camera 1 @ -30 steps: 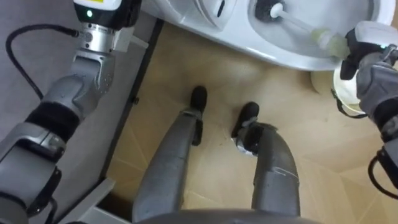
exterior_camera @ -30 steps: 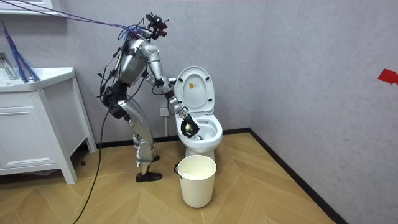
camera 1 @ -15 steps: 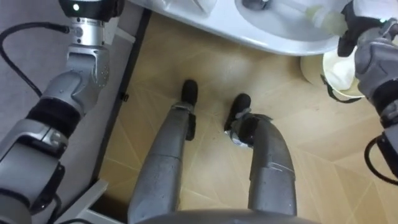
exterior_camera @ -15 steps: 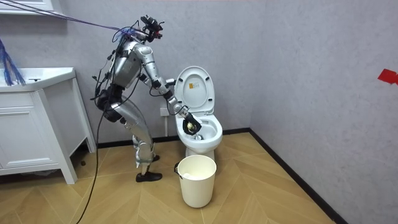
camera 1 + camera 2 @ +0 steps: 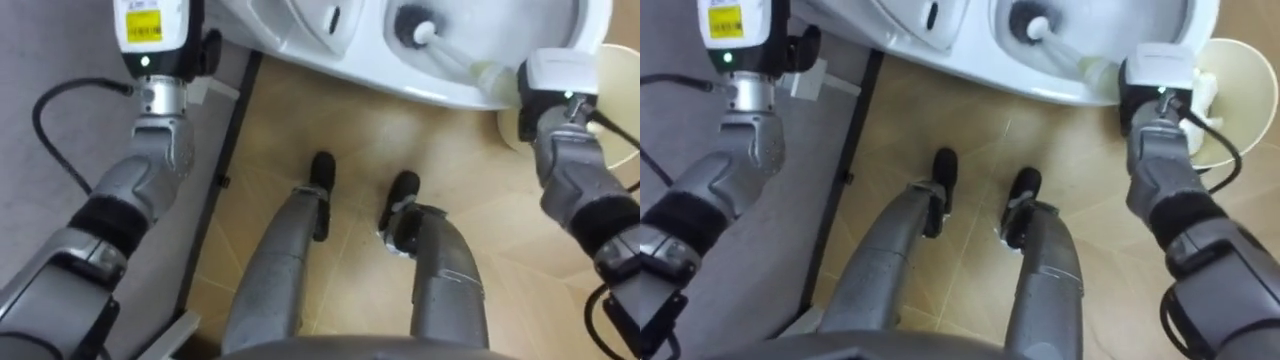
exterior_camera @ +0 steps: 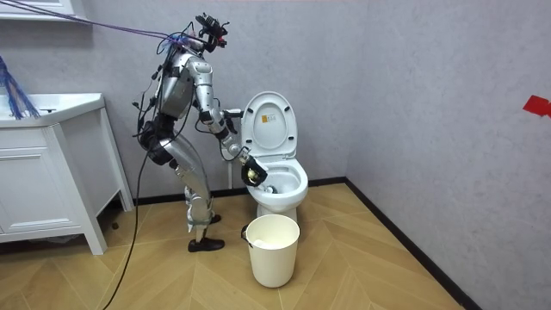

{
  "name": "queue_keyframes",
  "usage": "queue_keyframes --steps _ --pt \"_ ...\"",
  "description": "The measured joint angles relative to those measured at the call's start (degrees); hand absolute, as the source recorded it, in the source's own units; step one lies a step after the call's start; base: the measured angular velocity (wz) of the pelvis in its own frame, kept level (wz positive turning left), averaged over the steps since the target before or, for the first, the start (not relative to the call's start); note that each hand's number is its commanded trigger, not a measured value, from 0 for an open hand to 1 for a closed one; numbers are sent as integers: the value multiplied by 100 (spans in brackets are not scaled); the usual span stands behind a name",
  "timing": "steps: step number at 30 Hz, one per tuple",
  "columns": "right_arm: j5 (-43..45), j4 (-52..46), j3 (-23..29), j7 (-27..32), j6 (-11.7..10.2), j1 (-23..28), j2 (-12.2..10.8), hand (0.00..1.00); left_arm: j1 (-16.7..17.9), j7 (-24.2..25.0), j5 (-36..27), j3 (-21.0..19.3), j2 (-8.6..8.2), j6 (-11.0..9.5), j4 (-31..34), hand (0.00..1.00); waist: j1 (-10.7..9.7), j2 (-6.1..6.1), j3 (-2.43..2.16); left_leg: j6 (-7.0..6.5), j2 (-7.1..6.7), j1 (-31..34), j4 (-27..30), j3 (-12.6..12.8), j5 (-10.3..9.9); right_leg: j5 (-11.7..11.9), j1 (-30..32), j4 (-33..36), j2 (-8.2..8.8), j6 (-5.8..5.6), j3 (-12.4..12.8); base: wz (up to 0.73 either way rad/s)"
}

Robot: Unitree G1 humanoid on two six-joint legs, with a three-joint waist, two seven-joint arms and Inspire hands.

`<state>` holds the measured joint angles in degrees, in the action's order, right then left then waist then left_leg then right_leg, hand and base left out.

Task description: Brush toilet

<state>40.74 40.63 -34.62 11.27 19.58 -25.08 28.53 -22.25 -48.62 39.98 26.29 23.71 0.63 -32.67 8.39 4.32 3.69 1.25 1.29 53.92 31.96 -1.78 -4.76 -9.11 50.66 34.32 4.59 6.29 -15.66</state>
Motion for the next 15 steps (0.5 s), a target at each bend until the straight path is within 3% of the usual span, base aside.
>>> queue_keyframes --steps 2,7,12,15 --pt "8 -479 27 -240 152 102 17 100 180 -3 2 -186 20 -44 141 0 -45 -16 -9 13 48 -20 -54 8 5 51 -25 -101 -64 30 15 -10" --pt "437 -1931 48 -801 556 723 224 100 532 -210 20 -371 80 -56 284 0 -173 -135 -88 70 113 -43 -65 21 -31 70 -43 -165 -150 64 60 -6" --pt "772 -2652 144 -1314 681 1051 263 100 619 -257 9 -377 151 -34 270 0 -311 -235 -149 69 126 -89 -59 6 -48 77 -114 -244 -172 54 57 -1" --pt "1029 -2869 210 -1545 682 1188 260 100 644 -237 -70 -357 152 26 253 0 -348 -249 -149 58 144 -172 -63 54 -88 85 -200 -263 -175 40 83 -7"
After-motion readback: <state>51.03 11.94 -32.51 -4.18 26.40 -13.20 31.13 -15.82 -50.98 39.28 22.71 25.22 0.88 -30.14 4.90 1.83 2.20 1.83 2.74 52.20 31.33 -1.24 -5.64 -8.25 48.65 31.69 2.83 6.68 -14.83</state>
